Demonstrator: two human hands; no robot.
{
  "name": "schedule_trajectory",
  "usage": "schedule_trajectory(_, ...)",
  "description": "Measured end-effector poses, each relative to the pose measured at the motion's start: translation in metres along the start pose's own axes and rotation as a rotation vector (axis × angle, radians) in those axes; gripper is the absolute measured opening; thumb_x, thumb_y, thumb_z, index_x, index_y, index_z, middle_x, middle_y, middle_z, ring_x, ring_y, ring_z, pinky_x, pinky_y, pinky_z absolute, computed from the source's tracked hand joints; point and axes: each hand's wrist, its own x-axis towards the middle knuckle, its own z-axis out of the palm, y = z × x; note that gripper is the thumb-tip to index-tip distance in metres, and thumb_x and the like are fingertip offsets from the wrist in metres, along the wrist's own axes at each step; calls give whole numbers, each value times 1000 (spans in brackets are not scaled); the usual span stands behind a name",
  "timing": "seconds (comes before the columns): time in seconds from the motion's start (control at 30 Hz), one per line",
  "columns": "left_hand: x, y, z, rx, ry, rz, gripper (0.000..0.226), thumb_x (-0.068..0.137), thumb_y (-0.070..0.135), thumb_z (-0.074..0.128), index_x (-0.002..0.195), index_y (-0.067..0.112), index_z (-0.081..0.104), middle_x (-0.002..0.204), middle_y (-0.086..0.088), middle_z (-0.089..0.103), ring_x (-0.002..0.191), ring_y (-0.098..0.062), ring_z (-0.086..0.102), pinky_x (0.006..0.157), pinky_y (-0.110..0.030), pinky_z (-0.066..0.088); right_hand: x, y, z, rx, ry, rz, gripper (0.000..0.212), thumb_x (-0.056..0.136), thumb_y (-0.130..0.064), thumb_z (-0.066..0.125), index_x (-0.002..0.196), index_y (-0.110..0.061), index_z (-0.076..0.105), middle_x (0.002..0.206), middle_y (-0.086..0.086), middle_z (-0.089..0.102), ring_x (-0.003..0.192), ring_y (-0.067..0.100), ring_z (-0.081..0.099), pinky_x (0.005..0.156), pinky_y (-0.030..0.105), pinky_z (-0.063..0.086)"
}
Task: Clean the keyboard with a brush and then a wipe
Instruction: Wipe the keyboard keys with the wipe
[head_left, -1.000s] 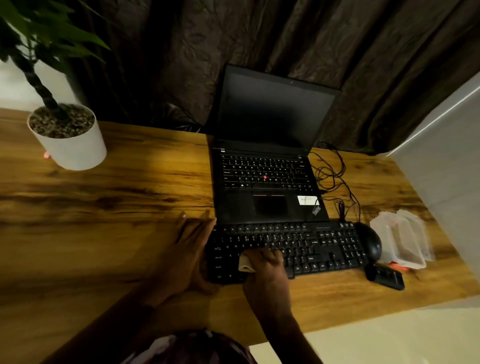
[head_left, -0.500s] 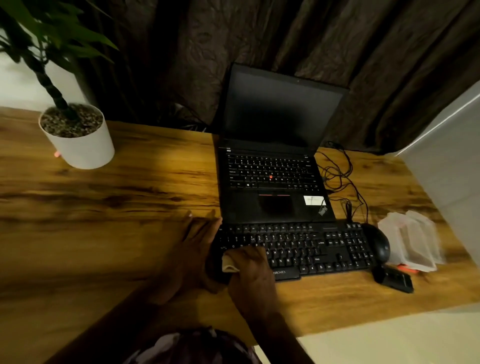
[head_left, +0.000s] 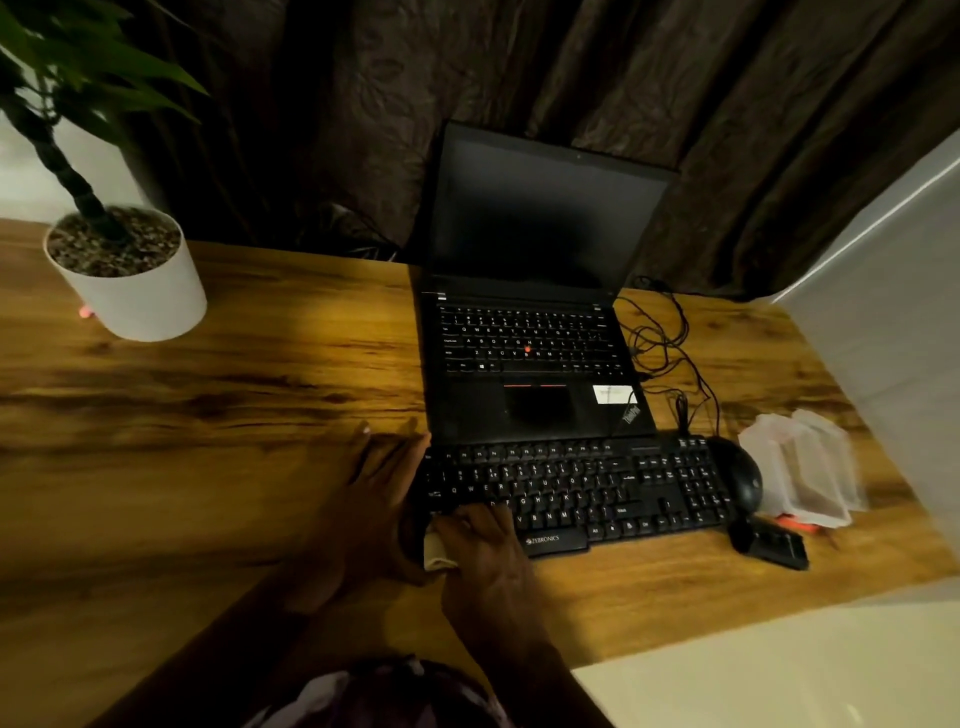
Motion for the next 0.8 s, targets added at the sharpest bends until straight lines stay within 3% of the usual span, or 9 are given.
schedule_trajectory(0.1,-2,-2,2,10,5,21,136,62,94,50,151,-5,23,150,-14,43,140,-33,35,115,-65,9,-2,-4,3,-15,-28,-25,33,73,-15,45,97,-24,66,105,-4,60,98,21,53,68,28,50)
schedule_trajectory(0.27,1,-2,5,-8,-27,-19,147,47,92,61,153,-2,18,149,-12,44,139,-35,36,114,-64,8,-6,9,-2,-16,13,133,33,62,-6,68,90,-24,65,101,-5,60,95,23,56,63,32,52)
schedule_trajectory(0.4,0,-2,3,-10,-1,9,138,62,98,43,151,-6,24,148,-14,45,138,-35,39,115,-65,9,-4,-8,3,-29,-28,44,31,69,-10,50,92,-23,65,102,-4,60,97,23,53,69,31,52)
schedule_trajectory(0.5,0,-1,7,-8,18,16,140,58,94,52,152,-4,20,147,-14,46,137,-36,40,115,-65,10,-4,-3,2,-53,-24,42,34,68,-10,47,92,-24,66,101,-5,61,96,22,53,66,29,51)
schedule_trajectory(0.6,1,-3,8,-23,28,-4,148,44,89,63,153,1,17,148,-12,45,139,-33,34,116,-59,5,-5,14,-6,-87,21,162,38,58,-4,51,85,-25,68,96,-5,62,87,23,55,55,26,45)
schedule_trajectory(0.7,1,-2,5,-30,32,-9,148,44,90,62,154,1,18,147,-10,45,139,-31,35,117,-59,7,-6,19,-9,-97,67,226,39,67,-7,38,85,-25,67,97,-6,61,86,21,54,54,23,43)
schedule_trajectory(0.8,1,-1,3,-36,18,-8,147,49,97,52,154,-1,18,147,-12,45,140,-29,31,117,-59,4,-9,13,-5,-107,59,154,37,72,-11,37,90,-23,67,101,-4,60,90,21,51,57,24,43)
